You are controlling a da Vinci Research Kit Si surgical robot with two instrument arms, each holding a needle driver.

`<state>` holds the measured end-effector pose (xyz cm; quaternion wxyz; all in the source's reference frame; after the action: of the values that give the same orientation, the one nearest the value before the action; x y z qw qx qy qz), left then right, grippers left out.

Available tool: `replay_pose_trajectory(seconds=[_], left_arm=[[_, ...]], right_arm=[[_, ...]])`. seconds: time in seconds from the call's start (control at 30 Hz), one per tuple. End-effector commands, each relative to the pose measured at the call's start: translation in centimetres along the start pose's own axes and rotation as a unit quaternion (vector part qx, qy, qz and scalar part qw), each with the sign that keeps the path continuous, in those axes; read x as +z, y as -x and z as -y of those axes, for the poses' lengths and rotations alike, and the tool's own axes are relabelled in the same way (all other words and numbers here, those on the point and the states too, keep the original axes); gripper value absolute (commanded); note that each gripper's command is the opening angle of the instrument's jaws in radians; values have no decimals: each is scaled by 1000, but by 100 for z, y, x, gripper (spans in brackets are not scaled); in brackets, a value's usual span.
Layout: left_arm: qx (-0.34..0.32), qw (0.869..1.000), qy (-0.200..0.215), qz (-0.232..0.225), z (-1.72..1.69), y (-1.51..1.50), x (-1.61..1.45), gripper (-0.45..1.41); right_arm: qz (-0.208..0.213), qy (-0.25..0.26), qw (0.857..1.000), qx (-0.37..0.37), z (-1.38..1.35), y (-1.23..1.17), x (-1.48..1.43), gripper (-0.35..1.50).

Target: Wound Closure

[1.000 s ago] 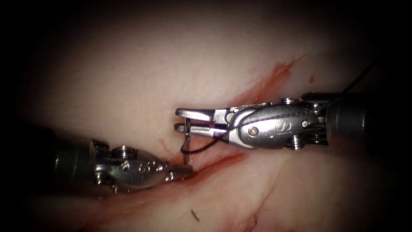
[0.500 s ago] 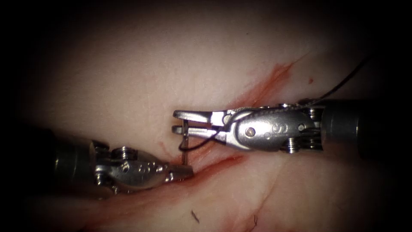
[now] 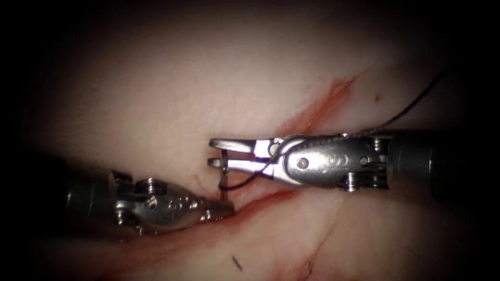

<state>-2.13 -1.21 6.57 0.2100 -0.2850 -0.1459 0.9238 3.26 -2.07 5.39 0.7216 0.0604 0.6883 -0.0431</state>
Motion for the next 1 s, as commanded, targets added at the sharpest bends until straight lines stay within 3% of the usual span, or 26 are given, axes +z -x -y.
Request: replay_pose_trajectory(seconds=[0.03, 0.3, 0.7, 1.0], left_arm=[[0, 1000, 0, 1, -1, 0, 7, -38], [1, 1000, 11, 5, -6, 3, 11, -42], [-4, 999, 32, 8, -22, 1, 4, -45], [-3, 999, 37, 9, -25, 1, 1, -45]], right_arm=[[0, 7, 1000, -1, -13, -5, 6, -35], [-9, 33, 999, -32, -43, -35, -6, -35], [-14, 42, 998, -51, -56, -38, -10, -35], [-32, 54, 996, -61, -73, -55, -17, -35]])
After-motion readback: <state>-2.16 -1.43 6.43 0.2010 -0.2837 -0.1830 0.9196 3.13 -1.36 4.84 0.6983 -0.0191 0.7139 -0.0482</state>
